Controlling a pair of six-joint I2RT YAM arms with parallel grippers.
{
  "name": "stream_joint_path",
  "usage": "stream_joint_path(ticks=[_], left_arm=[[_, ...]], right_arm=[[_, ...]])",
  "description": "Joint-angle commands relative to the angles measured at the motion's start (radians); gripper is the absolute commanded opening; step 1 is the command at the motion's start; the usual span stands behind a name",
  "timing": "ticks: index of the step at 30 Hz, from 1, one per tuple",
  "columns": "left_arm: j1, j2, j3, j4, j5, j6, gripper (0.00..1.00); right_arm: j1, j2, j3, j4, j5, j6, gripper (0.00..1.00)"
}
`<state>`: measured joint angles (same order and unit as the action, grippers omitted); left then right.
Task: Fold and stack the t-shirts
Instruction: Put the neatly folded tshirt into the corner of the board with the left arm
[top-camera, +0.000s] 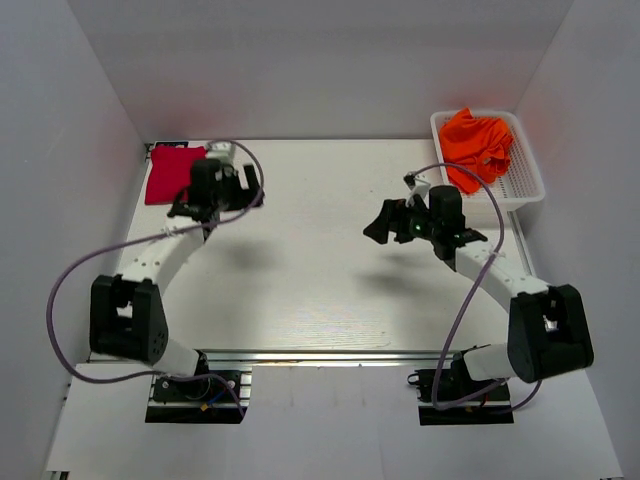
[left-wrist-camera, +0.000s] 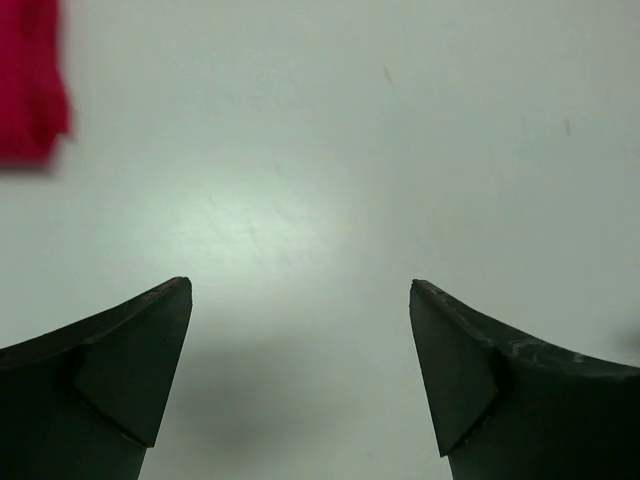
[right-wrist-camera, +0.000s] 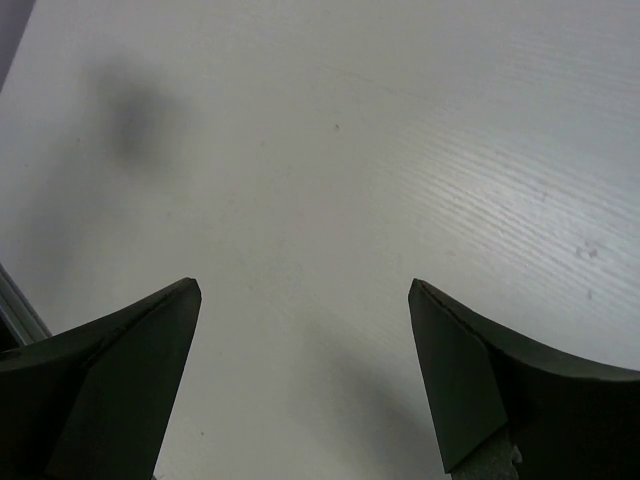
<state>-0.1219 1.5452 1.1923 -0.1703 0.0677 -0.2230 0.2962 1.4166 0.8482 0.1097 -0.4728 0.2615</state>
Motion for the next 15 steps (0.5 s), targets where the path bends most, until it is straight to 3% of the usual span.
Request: stream_joint_path(ticks=[1, 4, 8, 15], left_arm=[[-0.083, -0.146, -0.212, 0.081, -0.034, -0.102, 1.0], [-0.159, -0.296, -0.354, 0.103, -0.068, -0.084, 1.0], [-0.174, -0.442, -0.425, -0.018, -0.271, -0.075, 1.0], [-0.183, -0.582, -0.505, 0.028, -0.265, -0.044, 1.0]], right_arm=[[-0.009, -0.128, -0.099, 0.068, 0.109, 0.038, 0.9], [-0.008, -0.217, -0.201, 0.126, 0.146, 0.035, 0.9], [-0.008, -0.301, -0.264, 0.174, 0.164, 0.047, 0.9], [-0.008, -0.337, -0.305, 0.24, 0.123, 0.096, 0.9]])
